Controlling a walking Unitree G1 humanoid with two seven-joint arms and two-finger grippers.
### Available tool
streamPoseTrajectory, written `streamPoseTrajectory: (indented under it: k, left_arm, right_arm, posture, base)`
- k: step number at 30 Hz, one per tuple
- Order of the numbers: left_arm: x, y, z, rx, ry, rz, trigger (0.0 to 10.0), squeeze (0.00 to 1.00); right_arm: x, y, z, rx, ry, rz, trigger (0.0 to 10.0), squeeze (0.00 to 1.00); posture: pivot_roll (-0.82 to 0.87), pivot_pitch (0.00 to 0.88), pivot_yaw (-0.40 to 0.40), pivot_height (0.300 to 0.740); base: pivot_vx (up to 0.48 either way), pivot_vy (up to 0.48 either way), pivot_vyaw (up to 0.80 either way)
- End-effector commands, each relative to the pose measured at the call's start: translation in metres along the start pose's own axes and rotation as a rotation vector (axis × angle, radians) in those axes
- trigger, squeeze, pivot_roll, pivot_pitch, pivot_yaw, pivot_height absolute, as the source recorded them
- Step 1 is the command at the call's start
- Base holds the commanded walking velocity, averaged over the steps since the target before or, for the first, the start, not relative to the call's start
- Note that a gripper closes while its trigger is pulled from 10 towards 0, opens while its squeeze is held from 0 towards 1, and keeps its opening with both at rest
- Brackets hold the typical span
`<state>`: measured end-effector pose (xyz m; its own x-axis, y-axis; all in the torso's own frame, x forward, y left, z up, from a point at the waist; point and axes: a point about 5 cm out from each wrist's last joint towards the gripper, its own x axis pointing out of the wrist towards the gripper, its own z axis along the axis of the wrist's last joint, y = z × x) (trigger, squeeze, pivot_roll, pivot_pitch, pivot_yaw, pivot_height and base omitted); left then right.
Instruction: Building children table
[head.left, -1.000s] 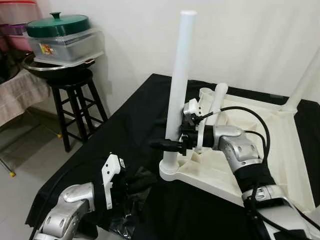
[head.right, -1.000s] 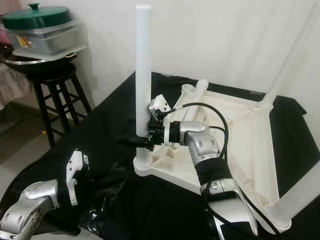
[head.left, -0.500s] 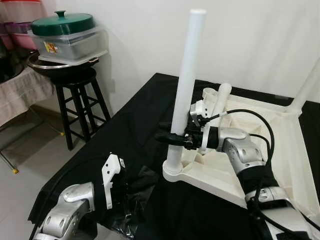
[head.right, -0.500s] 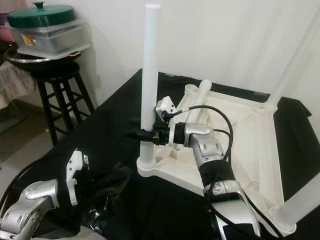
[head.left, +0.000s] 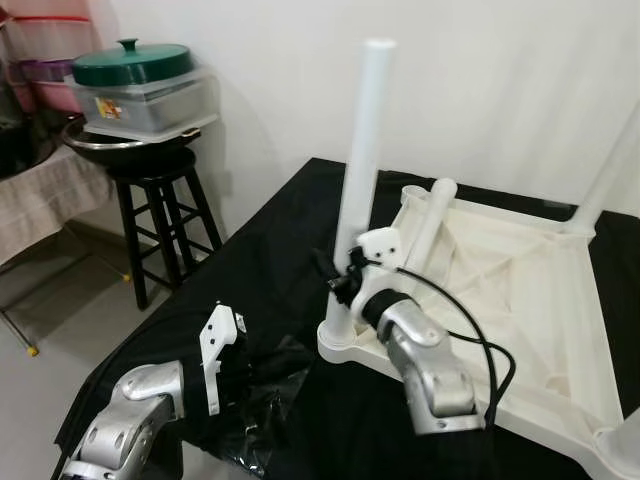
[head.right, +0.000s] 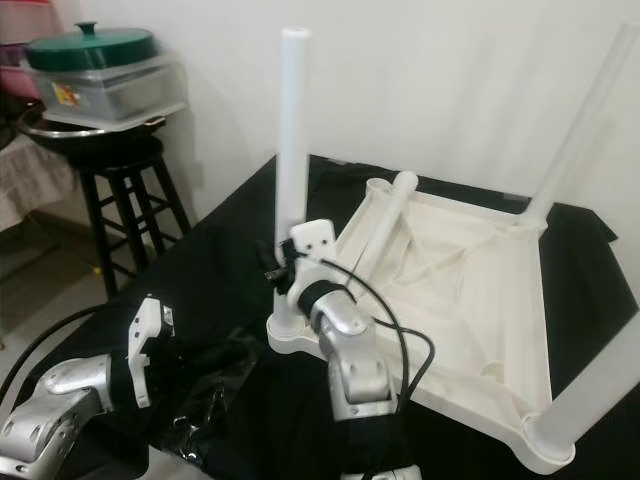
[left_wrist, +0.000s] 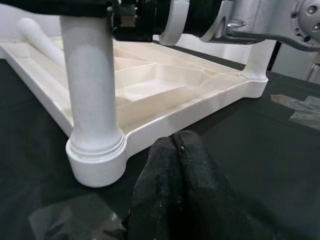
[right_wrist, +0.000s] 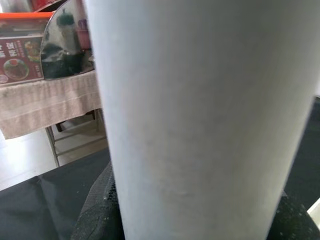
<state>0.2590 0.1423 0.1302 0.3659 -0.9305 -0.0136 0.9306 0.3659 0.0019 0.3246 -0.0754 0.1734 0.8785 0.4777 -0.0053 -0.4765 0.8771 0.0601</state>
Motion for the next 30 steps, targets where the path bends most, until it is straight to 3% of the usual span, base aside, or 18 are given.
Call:
streamPoseTrajectory:
  k: [1, 2, 3, 4, 5, 6, 7, 9, 10, 11, 12, 13, 16, 23, 29, 30]
  left_arm:
    - [-0.004, 0.002, 0.001, 0.009, 0.012, 0.012, 10.0, 0.0]
    - [-0.004, 0.003, 0.001, 0.01, 0.011, 0.017, 10.0, 0.0]
    - [-0.004, 0.003, 0.001, 0.01, 0.011, 0.017, 10.0, 0.0]
    - [-0.005, 0.002, 0.0, 0.01, 0.015, 0.014, 10.0, 0.0]
    - [-0.004, 0.002, 0.0, 0.009, 0.02, 0.008, 10.0, 0.0]
    - [-0.004, 0.002, 0.0, 0.009, 0.02, 0.008, 10.0, 0.0]
    - [-0.004, 0.002, 0.0, 0.007, 0.022, 0.003, 10.0, 0.0]
    - [-0.003, 0.002, 0.0, 0.006, 0.022, 0.0, 10.0, 0.0]
    - [-0.002, 0.002, 0.0, 0.006, 0.02, 0.001, 10.0, 0.0]
    - [-0.002, 0.002, 0.0, 0.006, 0.02, 0.001, 10.0, 0.0]
    - [-0.002, 0.001, -0.001, 0.007, 0.019, 0.002, 10.0, 0.0]
    - [-0.002, 0.001, -0.001, 0.007, 0.017, 0.002, 10.0, 0.0]
    - [0.0, 0.0, -0.001, 0.008, 0.015, 0.002, 10.0, 0.0]
    - [0.003, -0.002, -0.002, 0.007, 0.012, -0.003, 10.0, 0.0]
    - [0.003, -0.004, -0.002, 0.006, 0.01, -0.005, 10.0, 0.0]
    - [0.003, -0.005, -0.002, 0.007, 0.01, -0.005, 10.0, 0.0]
  right_arm:
    - [-0.003, -0.005, -0.032, 0.071, 0.147, -0.022, 3.4, 0.0]
    - [-0.003, -0.004, -0.032, 0.067, 0.149, -0.015, 9.5, 0.0]
    - [-0.003, -0.004, -0.032, 0.067, 0.149, -0.015, 9.5, 0.0]
    - [-0.001, 0.0, -0.029, 0.065, 0.132, 0.084, 10.0, 0.98]
    - [0.0, 0.001, -0.023, 0.047, 0.092, 0.209, 10.0, 1.0]
    - [0.0, 0.001, -0.023, 0.047, 0.092, 0.209, 10.0, 1.0]
    - [0.002, -0.002, -0.016, 0.017, 0.059, 0.328, 10.0, 1.0]
    - [0.0, -0.008, -0.001, -0.082, 0.037, 0.455, 10.0, 1.0]
    - [-0.001, -0.011, 0.005, -0.121, 0.038, 0.518, 10.0, 0.82]
    - [-0.001, -0.011, 0.005, -0.121, 0.038, 0.518, 10.0, 0.82]
    - [-0.003, -0.014, 0.009, -0.143, 0.046, 0.577, 10.0, 0.34]
    - [-0.004, -0.017, 0.014, -0.168, 0.05, 0.659, 10.0, 0.0]
    - [-0.004, -0.024, 0.021, -0.18, 0.062, 0.754, 10.0, 0.0]
    - [0.008, -0.04, 0.032, -0.168, 0.093, 0.841, 10.0, 0.0]
    - [0.012, -0.044, 0.033, -0.131, 0.121, 0.91, 10.0, 0.0]
    - [0.011, -0.044, 0.031, -0.113, 0.133, 0.934, 1.4, 0.0]
  posture:
    - [-0.05, 0.0, -0.023, 0.74]
    - [-0.05, 0.0, -0.023, 0.74]
    - [-0.05, 0.0, -0.023, 0.74]
    - [-0.05, 0.0, -0.022, 0.74]
    - [-0.05, 0.0, -0.022, 0.74]
    - [-0.05, 0.0, -0.022, 0.74]
    - [-0.06, 0.0, -0.021, 0.74]
    - [-0.05, 0.0, -0.03, 0.74]
    - [-0.05, 0.0, -0.033, 0.74]
    - [-0.05, 0.0, -0.033, 0.74]
    - [-0.04, 0.0, -0.034, 0.74]
    - [-0.04, 0.0, -0.036, 0.74]
    - [-0.04, 0.0, -0.04, 0.74]
    - [-0.03, 0.0, -0.048, 0.74]
    - [-0.02, 0.0, -0.052, 0.74]
    - [-0.01, 0.0, -0.053, 0.74]
  base:
    - [0.0, 0.0, 0.0]
    - [0.0, 0.0, 0.0]
    - [0.0, 0.0, 0.0]
    - [0.0, 0.0, 0.0]
    - [0.0, 0.0, 0.0]
    - [0.0, 0.0, 0.0]
    - [0.0, 0.0, 0.0]
    - [0.0, 0.0, 0.0]
    - [0.0, 0.0, 0.0]
    - [0.0, 0.0, 0.0]
    - [0.0, 0.0, 0.0]
    - [0.0, 0.0, 0.0]
    - [0.0, 0.0, 0.0]
    - [0.0, 0.0, 0.0]
    - [0.0, 0.0, 0.0]
    - [0.0, 0.0, 0.0]
